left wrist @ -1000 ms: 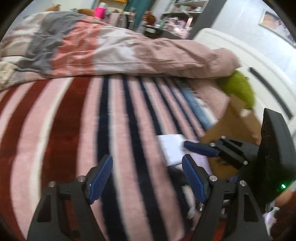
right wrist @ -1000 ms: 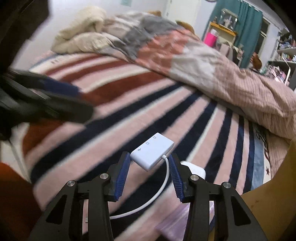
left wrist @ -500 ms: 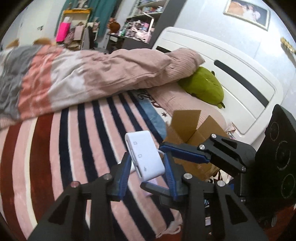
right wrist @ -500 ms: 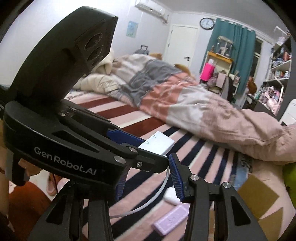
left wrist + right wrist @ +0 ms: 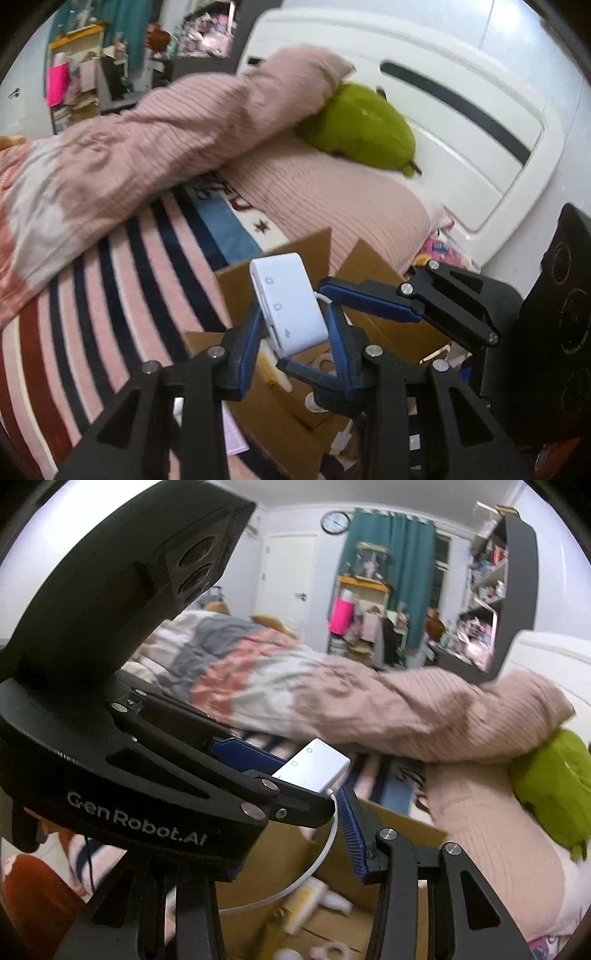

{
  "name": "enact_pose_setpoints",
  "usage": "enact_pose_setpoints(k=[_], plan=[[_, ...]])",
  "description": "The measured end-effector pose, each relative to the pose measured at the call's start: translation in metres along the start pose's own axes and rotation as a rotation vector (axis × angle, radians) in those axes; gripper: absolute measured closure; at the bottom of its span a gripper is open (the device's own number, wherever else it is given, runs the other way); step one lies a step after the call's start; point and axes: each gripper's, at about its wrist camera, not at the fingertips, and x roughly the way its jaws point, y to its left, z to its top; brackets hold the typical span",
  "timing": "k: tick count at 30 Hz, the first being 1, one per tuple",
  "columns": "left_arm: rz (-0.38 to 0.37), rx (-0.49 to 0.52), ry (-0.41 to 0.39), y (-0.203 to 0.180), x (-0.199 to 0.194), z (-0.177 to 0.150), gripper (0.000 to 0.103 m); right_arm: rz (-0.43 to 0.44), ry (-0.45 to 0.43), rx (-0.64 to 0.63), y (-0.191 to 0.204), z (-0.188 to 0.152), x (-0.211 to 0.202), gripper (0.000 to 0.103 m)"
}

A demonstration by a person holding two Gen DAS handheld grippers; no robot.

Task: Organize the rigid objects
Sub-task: 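Lift the white adapter with its cable into the cardboard box and release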

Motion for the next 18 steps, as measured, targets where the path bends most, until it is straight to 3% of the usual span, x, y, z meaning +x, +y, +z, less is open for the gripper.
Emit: enact_pose_setpoints(k=[7, 11, 12, 15, 18], plan=[[-0.033, 0.002, 0.102, -0.012, 0.048, -0.005, 0.071, 0.0, 0.149, 0.017, -0.025, -0.031, 0.013, 0.064], [0.014, 0.032, 0.126, -0.021, 0.056, -0.01, 0.071, 0.021, 0.242, 0.042, -0.032, -0.041, 0.017, 0.063], [0.026, 0.03, 0.127, -0.02, 0.055, -0.011, 0.069, 0.03, 0.258, 0.056, -0.033, -0.044, 0.018, 0.063], [0.045, 0.004, 0.109, -0.011, 0.046, -0.013, 0.05, 0.021, 0.271, 0.075, -0.035, -0.046, 0.015, 0.053], [0.071, -0.027, 0.059, 0.002, 0.021, -0.02, 0.045, 0.004, 0.255, 0.076, -0.035, -0.044, 0.009, 0.046]])
